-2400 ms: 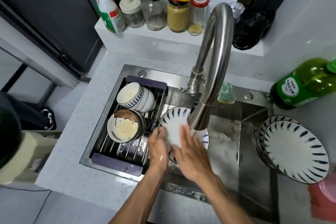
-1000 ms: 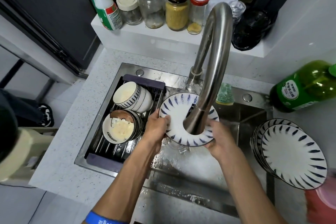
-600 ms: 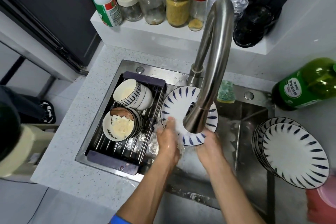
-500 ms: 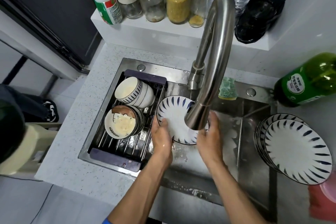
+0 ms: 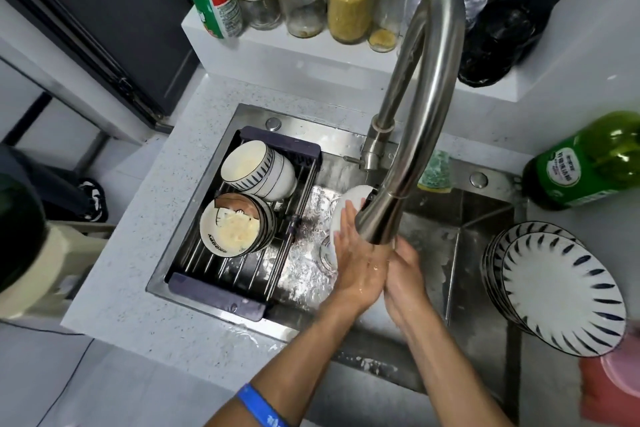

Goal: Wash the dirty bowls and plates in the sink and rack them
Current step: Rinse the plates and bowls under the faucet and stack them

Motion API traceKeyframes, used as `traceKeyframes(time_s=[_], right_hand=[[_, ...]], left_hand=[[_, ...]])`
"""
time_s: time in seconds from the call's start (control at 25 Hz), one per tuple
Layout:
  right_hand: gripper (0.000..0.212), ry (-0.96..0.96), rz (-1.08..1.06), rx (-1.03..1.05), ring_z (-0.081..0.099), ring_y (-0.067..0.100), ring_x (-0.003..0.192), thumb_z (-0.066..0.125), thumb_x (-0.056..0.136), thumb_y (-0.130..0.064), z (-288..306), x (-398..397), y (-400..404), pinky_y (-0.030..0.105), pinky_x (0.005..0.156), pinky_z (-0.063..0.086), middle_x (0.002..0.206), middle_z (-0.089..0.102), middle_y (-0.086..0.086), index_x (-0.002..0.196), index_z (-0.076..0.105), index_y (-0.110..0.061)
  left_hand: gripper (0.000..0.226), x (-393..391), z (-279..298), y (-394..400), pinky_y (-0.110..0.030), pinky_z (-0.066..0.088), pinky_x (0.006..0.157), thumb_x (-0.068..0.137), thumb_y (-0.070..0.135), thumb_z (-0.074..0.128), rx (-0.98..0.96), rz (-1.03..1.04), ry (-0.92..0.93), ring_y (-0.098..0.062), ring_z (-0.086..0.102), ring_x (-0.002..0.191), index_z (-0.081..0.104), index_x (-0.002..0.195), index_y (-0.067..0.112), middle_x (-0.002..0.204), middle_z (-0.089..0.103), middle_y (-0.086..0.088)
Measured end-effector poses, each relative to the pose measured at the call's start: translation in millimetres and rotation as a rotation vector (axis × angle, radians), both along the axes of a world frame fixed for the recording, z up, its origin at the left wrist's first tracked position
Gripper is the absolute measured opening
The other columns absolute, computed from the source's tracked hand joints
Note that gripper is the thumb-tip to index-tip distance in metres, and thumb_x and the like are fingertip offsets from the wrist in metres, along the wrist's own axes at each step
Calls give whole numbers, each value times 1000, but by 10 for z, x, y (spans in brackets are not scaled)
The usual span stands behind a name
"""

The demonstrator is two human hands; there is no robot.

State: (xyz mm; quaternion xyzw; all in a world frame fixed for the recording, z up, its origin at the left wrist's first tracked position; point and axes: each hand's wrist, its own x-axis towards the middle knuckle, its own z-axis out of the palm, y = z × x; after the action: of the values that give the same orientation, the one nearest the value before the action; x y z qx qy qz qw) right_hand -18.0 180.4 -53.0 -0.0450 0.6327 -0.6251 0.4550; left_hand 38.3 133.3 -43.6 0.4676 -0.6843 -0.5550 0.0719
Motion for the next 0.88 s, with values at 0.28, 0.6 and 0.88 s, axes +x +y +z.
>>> traceKeyframes(time_s=[0.28,0.6,0.88], right_hand=[[36,-442,-199,-243,65,30,111,52,93,-17,200,21,233,40,85,57,121,67,16,128,59,-8],[34,-375,-127,303,63,29,93,50,96,-44,-1,-32,-61,38,73,49,104,69,11,103,66,-15],[34,-534,-22,351,66,31,79,38,85,10,7,-148,-52,37,49,57,91,69,14,109,59,-2]], left_hand=[[52,-54,-1,-627,-49,41,107,85,36,71,-78,38,-96,-19,53,114,48,131,31,124,56,4],[39,751,187,-979,-45,58,83,79,13,78,651,100,215,-29,70,95,66,115,9,108,73,-14],[39,1162,-87,-448,-39,51,101,75,9,81,-492,-514,71,-6,62,116,76,105,33,118,69,17]])
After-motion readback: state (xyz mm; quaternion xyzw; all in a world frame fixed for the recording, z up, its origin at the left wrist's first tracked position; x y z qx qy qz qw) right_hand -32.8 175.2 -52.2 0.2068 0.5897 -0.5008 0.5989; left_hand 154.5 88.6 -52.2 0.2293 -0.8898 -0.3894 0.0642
